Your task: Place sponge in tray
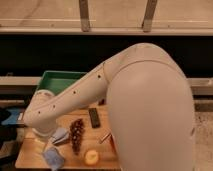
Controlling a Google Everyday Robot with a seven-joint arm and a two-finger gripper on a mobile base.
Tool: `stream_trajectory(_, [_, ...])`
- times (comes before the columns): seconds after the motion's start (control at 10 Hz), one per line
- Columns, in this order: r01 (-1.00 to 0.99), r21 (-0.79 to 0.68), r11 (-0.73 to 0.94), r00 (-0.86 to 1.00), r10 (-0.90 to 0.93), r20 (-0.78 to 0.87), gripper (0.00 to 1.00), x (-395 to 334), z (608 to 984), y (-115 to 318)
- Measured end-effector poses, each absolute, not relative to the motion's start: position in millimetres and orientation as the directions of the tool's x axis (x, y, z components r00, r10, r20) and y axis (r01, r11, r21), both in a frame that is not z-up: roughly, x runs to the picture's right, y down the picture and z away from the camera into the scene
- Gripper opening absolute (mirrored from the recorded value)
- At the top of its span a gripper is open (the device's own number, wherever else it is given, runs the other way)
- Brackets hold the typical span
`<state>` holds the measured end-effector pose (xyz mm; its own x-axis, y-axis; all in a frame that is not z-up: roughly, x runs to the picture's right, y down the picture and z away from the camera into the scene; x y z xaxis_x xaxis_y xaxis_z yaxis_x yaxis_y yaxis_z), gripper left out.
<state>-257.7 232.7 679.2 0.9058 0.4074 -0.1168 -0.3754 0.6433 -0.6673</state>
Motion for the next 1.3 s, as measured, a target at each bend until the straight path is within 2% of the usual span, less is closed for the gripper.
stream_trajectory(0.2, [-0.386,-0.700,0.601,0.906,0.390,-0.165,0.80,-253,687,260])
stream_trajectory(0.9, [-0.386,-0.705,0.595,0.906,0.388,-0.168,0.80,-254,688,261])
stream_trajectory(1.3, [-0.399,-0.714,0.575,0.909,0.349,-0.227,0.80,-252,694,275])
